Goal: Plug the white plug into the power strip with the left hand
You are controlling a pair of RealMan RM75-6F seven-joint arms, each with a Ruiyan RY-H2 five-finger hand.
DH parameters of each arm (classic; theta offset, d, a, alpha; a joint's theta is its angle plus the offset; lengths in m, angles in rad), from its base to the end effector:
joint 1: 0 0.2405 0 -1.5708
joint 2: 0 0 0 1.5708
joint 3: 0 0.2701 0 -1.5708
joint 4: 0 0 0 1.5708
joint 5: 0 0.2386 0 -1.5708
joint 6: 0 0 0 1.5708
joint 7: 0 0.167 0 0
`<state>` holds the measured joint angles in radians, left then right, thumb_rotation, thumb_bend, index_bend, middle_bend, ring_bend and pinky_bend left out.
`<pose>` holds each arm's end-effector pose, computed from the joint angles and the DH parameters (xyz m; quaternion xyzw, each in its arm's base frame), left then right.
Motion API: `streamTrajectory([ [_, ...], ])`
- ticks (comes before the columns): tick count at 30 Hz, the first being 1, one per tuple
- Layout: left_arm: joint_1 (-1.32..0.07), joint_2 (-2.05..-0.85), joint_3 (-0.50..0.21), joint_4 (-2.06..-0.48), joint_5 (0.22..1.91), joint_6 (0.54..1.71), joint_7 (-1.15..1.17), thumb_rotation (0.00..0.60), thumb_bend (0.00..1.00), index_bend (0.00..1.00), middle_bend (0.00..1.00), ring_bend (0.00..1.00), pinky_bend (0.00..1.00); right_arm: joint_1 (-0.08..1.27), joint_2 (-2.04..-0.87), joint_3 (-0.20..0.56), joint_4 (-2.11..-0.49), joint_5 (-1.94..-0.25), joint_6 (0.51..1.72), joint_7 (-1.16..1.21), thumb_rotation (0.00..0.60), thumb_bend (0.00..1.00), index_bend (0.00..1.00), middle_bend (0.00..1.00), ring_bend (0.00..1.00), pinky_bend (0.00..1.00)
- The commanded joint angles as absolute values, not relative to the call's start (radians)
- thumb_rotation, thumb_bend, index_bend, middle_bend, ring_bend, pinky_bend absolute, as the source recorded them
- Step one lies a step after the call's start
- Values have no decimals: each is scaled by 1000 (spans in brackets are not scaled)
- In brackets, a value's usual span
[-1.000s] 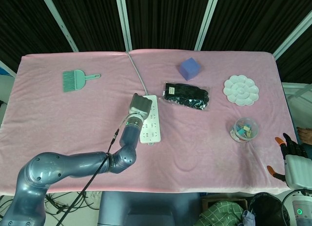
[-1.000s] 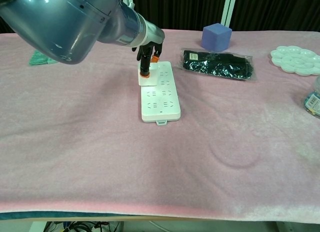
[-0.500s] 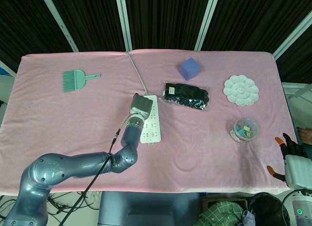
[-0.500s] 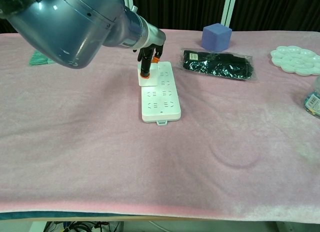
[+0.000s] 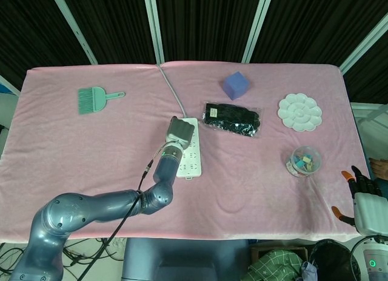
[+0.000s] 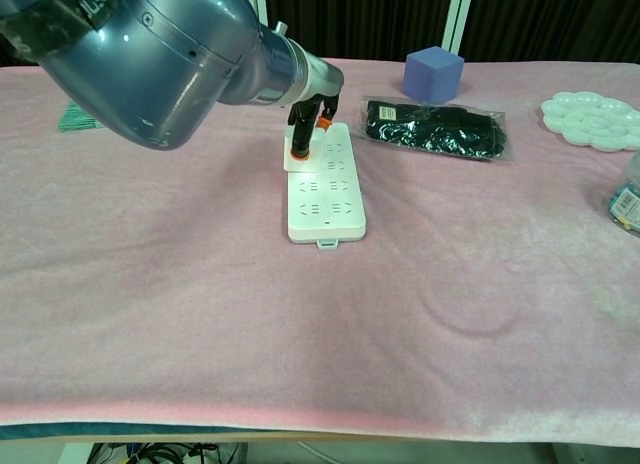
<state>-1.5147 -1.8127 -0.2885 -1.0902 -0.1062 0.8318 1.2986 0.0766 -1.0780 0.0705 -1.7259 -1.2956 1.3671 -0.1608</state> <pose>0.0337 0.4688 -0.1297 -0.8143 -0.2878 -0.1400 0.4842 -0.3500 -0.2038 0.1364 0.5714 -0.4420 0.2972 0.6244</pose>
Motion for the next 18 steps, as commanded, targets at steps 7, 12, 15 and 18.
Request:
streamTrajectory([
  [7, -1516, -1826, -276, -1071, -113, 825, 1313, 600, 664, 695, 696, 338, 238, 76, -1078, 72, -1726, -1294, 1367, -158, 600, 115, 153, 43, 129, 135],
  [12, -1513, -1831, -271, -1062, -106, 816, 1312, 600, 666, 697, 698, 338, 239, 76, -1078, 72, -1727, -1293, 1367, -157, 600, 116, 153, 43, 128, 135],
  [15, -1511, -1833, -269, -1058, -103, 812, 1310, 600, 669, 698, 700, 341, 239, 77, -1078, 72, -1727, -1293, 1367, -157, 600, 115, 153, 43, 129, 135],
  [18, -1508, -1836, -268, -1053, -97, 809, 1305, 600, 670, 699, 702, 343, 239, 76, -1078, 72, -1727, -1294, 1367, -157, 600, 115, 153, 43, 129, 135],
])
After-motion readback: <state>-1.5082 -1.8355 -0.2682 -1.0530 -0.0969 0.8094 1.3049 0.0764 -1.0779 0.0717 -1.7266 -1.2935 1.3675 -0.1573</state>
